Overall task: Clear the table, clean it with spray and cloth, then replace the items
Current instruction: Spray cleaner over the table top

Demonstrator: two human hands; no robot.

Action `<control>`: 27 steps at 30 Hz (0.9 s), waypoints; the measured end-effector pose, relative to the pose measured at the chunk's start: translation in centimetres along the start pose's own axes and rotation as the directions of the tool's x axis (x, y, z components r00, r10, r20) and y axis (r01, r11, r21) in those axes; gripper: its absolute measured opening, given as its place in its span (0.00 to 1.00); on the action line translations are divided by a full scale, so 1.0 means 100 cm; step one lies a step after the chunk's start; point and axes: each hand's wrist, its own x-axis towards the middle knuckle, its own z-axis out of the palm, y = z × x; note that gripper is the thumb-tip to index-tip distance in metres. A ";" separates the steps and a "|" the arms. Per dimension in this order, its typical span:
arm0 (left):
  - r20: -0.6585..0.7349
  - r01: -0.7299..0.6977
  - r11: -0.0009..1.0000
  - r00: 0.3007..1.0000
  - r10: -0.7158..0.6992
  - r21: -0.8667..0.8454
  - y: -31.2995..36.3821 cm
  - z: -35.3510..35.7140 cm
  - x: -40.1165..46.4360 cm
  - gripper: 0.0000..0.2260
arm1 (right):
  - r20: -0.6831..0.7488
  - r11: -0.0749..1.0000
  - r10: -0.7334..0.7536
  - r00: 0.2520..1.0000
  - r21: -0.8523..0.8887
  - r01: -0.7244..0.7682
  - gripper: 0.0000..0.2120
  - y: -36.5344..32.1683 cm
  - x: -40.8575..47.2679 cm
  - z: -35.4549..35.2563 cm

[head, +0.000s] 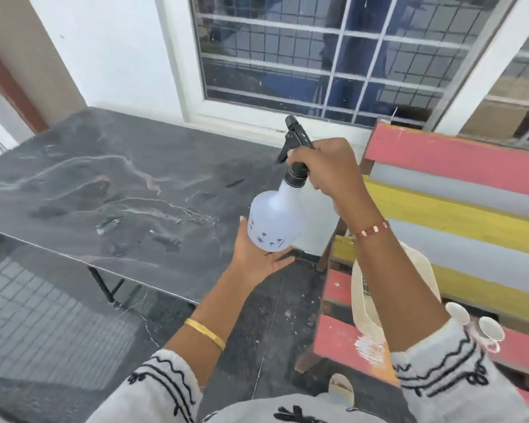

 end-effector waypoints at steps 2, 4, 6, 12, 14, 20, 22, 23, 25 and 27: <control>0.105 -0.021 0.990 0.994 0.036 -0.136 0.021 -0.023 -0.018 0.35 | 0.079 0.998 -0.012 0.997 0.065 0.007 0.24 -0.017 -0.006 0.026; 0.162 -0.077 0.971 0.980 0.115 -0.227 0.036 -0.044 -0.030 0.36 | 0.128 0.994 -0.016 0.992 0.105 0.003 0.21 -0.029 -0.010 0.047; 0.181 -0.146 0.945 0.962 0.205 -0.291 0.048 -0.063 -0.046 0.35 | 0.180 0.990 -0.028 0.983 0.141 0.002 0.17 -0.036 -0.014 0.068; 0.125 -0.225 0.920 0.953 0.277 -0.321 0.062 -0.093 -0.072 0.31 | 0.206 0.974 -0.096 0.974 0.223 0.049 0.16 -0.040 -0.023 0.117; 0.073 -0.238 0.928 0.960 0.269 -0.286 0.052 -0.083 -0.079 0.29 | 0.136 0.955 -0.187 0.973 0.258 0.148 0.23 -0.030 -0.024 0.123; -0.104 -0.372 0.788 0.923 0.371 -0.491 0.085 -0.150 -0.113 0.28 | 0.439 0.871 -0.377 0.816 0.467 0.151 0.17 -0.047 -0.043 0.226; -0.069 -0.346 0.813 0.932 0.357 -0.469 0.083 -0.157 -0.112 0.28 | 0.481 0.884 -0.388 0.786 0.436 0.169 0.22 -0.046 -0.044 0.236; -0.063 -0.353 0.826 0.929 0.364 -0.439 0.080 -0.157 -0.108 0.29 | 0.504 0.907 -0.339 0.794 0.399 0.134 0.23 -0.042 -0.042 0.238; -0.030 -0.331 0.835 0.935 0.354 -0.441 0.083 -0.154 -0.108 0.30 | 0.515 0.907 -0.290 0.807 0.418 0.058 0.20 -0.034 -0.042 0.244; 0.016 -0.314 0.845 0.935 0.355 -0.434 0.094 -0.168 -0.101 0.30 | 0.510 0.875 -0.257 0.821 0.483 -0.026 0.12 -0.036 -0.037 0.260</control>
